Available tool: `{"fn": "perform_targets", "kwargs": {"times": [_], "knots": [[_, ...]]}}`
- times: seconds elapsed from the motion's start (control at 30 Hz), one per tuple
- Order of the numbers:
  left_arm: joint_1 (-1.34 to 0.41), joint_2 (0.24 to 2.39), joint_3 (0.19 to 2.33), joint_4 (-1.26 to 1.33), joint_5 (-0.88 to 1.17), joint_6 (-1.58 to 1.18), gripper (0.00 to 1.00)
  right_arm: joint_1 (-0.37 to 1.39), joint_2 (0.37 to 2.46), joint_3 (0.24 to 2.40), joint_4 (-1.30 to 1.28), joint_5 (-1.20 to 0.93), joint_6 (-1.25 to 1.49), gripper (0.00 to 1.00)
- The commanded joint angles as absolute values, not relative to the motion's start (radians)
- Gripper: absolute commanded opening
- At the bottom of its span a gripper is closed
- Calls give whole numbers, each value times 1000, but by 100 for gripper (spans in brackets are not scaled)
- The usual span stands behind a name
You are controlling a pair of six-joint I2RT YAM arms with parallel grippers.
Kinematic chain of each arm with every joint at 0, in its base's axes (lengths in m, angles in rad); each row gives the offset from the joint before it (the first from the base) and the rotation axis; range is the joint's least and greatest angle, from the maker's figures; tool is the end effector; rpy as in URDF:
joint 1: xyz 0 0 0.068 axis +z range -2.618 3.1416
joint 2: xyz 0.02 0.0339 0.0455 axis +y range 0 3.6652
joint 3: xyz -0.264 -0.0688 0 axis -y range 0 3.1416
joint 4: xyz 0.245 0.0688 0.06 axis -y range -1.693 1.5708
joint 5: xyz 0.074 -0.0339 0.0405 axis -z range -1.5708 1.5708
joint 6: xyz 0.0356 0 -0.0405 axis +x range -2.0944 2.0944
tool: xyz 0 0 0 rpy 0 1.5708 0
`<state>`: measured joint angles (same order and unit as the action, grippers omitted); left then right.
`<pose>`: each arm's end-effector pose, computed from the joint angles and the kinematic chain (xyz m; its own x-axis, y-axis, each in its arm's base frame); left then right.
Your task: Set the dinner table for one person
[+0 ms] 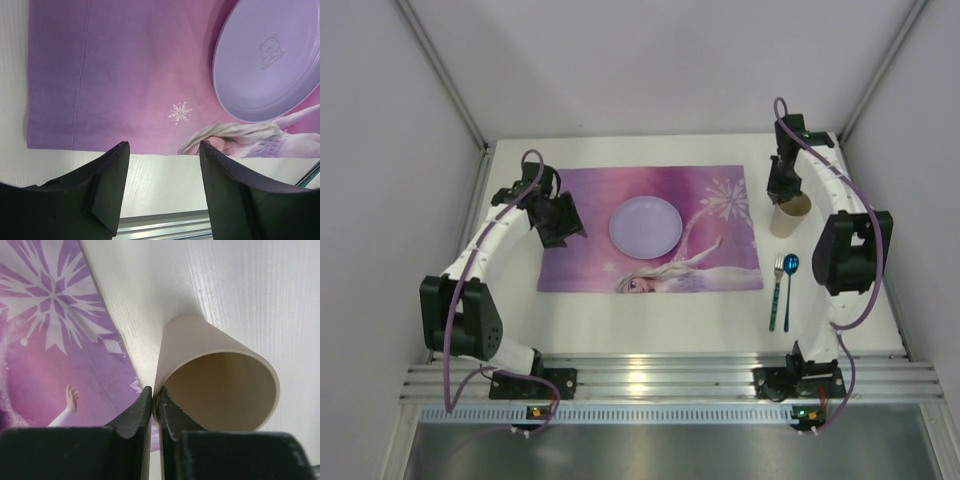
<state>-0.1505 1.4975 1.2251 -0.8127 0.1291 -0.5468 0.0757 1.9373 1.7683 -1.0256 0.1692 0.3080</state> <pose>0.2997 -0.0501 0.2720 -0.8551 -0.3919 -0.3396 -0.2769 0.8988 -0.3400 0.4056 0.0247 0.2764 -0.8877 0.2324 -0.3976 0.2689 0.9624 -0.0379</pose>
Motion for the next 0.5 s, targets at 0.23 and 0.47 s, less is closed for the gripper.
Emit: {"fn": "perform_targets", "kwargs": {"times": [0.23, 0.47], "knots": [[-152, 1523, 1264, -802, 130, -519, 63, 104, 1940, 1985, -1104, 308, 293, 0], [-152, 1548, 1275, -782, 152, -526, 63, 244, 2038, 2310, -1203, 281, 336, 0]]}}
